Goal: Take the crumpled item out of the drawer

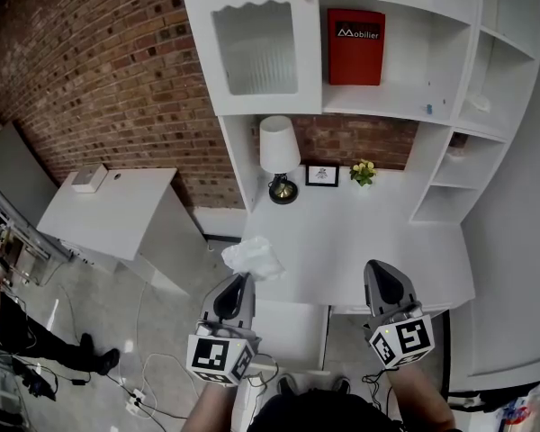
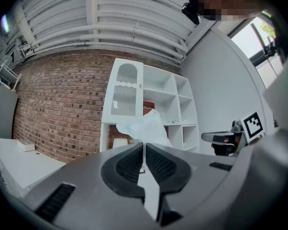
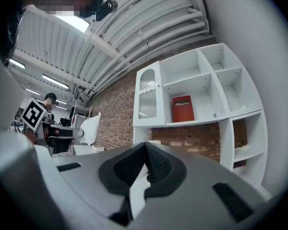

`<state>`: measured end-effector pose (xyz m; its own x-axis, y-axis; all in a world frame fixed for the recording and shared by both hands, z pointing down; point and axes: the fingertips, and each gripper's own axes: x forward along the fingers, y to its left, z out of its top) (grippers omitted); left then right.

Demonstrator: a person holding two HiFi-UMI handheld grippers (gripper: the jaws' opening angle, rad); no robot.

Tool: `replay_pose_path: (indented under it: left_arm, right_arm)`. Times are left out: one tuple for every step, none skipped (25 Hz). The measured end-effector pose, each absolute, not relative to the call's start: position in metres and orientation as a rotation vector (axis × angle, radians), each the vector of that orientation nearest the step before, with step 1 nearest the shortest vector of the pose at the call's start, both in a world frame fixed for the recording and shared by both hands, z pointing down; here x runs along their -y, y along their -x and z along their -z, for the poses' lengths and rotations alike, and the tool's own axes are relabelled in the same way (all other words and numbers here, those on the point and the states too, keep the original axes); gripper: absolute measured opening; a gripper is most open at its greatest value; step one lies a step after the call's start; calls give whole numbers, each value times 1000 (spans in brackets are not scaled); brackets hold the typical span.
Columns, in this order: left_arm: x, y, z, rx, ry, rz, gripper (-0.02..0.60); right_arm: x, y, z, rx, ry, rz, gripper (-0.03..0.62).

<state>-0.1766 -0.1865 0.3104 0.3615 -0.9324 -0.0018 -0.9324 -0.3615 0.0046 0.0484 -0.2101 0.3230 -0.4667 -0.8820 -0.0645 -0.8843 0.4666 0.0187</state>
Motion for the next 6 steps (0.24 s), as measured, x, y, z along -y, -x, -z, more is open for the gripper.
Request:
replay_pose_path:
  left_arm:
    - [188,177,-311,1770,-2592,6,23]
    - [189,178,-311,1766,-2593,6,23]
    - [191,179,-312,1763,-2595,5,23]
    - [193,180,-312,1761,-2596,4,23]
    - [194,181,-312,1759,-2597,4,23]
    - [196,182,-312,1756,-2598,4,23]
  right_arm:
    - [211,-48,-324,-2650,1602,-75,0]
    - [212,-47,-324,-2649,1606,-73,0]
    - [213,-47,-325,-2647,1609,-71,0]
    - [215,-46,-325,-2646,1612,-70,0]
    - [216,-45,-325,-2645,1615,-69,0]
    - [217,-44,-325,-2645,1619,-68,0]
